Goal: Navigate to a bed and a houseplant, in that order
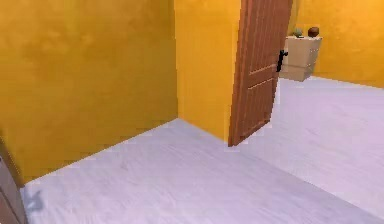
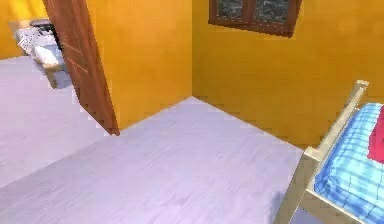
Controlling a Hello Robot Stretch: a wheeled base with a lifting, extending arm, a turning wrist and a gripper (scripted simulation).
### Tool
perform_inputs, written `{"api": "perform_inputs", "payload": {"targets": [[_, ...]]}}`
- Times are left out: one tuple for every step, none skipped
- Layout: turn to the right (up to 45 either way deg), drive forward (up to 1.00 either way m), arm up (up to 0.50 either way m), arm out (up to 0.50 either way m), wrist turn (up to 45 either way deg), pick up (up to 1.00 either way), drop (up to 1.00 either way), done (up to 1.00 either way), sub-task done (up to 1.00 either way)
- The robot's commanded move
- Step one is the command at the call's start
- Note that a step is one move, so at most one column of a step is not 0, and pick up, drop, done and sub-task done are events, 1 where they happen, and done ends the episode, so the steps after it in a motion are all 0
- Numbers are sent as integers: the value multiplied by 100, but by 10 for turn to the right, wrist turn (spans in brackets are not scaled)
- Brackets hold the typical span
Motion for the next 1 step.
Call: {"api": "perform_inputs", "payload": {"targets": [[450, 0, 0, 0, 0, 0, 0, 0, 0]]}}
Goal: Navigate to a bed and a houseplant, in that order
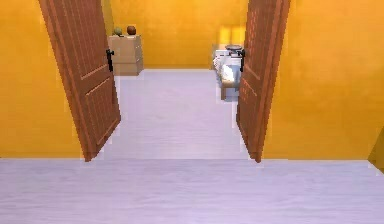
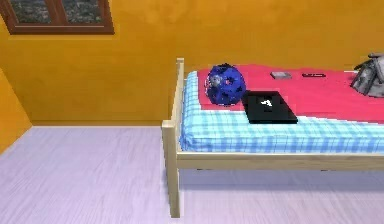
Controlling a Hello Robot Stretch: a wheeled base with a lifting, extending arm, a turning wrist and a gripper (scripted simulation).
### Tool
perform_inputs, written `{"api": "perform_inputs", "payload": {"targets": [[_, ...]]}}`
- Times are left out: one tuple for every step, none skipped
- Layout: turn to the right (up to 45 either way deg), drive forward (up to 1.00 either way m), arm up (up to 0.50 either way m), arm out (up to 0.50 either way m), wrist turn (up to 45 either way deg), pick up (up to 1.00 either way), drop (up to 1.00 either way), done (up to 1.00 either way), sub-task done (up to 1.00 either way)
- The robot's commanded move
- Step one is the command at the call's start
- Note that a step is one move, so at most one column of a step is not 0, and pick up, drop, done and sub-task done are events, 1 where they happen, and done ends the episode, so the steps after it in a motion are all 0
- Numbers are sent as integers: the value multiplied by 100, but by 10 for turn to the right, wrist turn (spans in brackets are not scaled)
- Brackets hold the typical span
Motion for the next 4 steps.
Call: {"api": "perform_inputs", "payload": {"targets": [[0, 5, 0, 0, 0, 0, 0, 0, 0], [-450, 0, 0, 0, 0, 0, 0, 0, 0], [-240, 0, 0, 0, 0, 0, 0, 0, 0], [0, 30, 0, 0, 0, 0, 0, 0, 0]]}}
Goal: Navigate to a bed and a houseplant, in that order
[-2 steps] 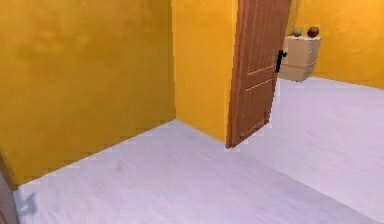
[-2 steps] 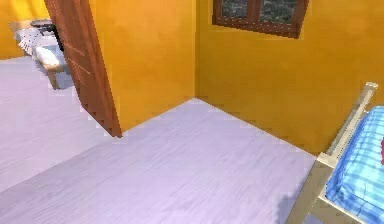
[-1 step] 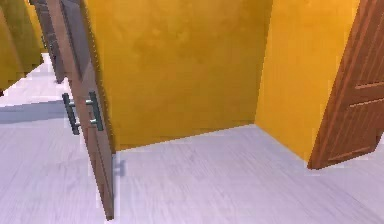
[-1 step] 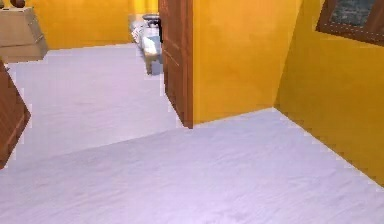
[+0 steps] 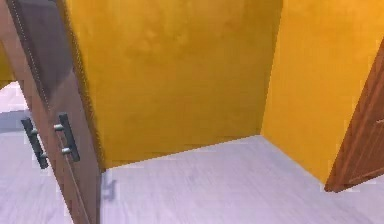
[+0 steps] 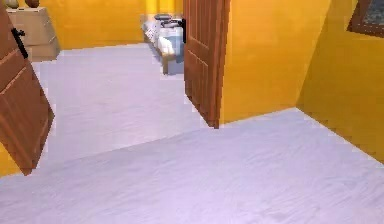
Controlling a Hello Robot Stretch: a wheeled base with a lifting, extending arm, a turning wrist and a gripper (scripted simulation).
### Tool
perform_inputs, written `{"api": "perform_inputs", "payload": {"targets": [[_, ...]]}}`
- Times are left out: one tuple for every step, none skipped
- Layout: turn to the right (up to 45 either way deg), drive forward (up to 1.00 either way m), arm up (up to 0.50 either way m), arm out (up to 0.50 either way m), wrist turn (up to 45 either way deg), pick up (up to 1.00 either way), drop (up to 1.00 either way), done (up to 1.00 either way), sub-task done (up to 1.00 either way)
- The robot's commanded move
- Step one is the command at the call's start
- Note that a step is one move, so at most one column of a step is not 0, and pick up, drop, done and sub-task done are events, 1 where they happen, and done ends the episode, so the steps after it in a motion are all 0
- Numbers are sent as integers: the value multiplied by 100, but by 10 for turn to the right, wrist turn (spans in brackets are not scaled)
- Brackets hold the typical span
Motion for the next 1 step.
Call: {"api": "perform_inputs", "payload": {"targets": [[-450, 0, 0, 0, 0, 0, 0, 0, 0]]}}
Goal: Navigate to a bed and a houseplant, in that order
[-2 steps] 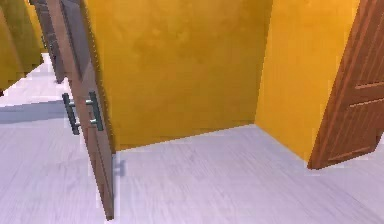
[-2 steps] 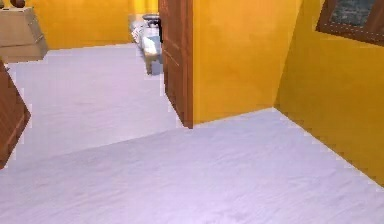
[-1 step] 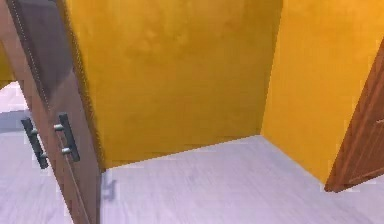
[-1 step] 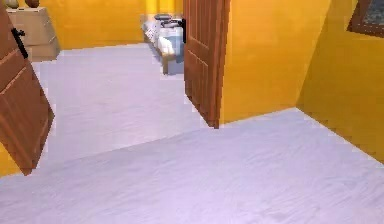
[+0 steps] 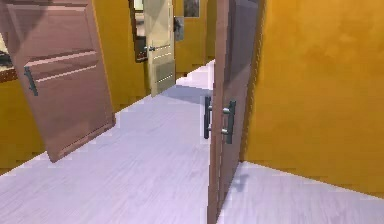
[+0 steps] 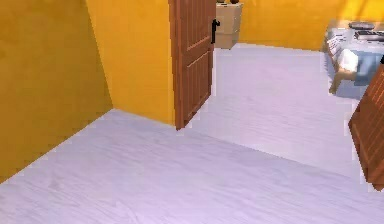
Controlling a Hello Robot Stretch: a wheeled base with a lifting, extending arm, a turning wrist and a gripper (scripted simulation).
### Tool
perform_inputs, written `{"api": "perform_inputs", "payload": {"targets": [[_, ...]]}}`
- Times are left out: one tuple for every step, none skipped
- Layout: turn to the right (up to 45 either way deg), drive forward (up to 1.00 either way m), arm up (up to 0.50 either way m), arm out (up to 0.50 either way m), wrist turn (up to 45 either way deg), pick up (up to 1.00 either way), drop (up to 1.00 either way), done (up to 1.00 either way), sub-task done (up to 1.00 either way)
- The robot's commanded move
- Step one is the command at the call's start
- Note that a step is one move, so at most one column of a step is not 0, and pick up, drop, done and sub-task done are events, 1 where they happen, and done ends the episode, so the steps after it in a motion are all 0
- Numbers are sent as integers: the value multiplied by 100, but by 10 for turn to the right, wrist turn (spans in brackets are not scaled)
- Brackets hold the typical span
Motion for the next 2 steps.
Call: {"api": "perform_inputs", "payload": {"targets": [[-180, 0, 0, 0, 0, 0, 0, 0, 0], [0, 85, 0, 0, 0, 0, 0, 0, 0]]}}
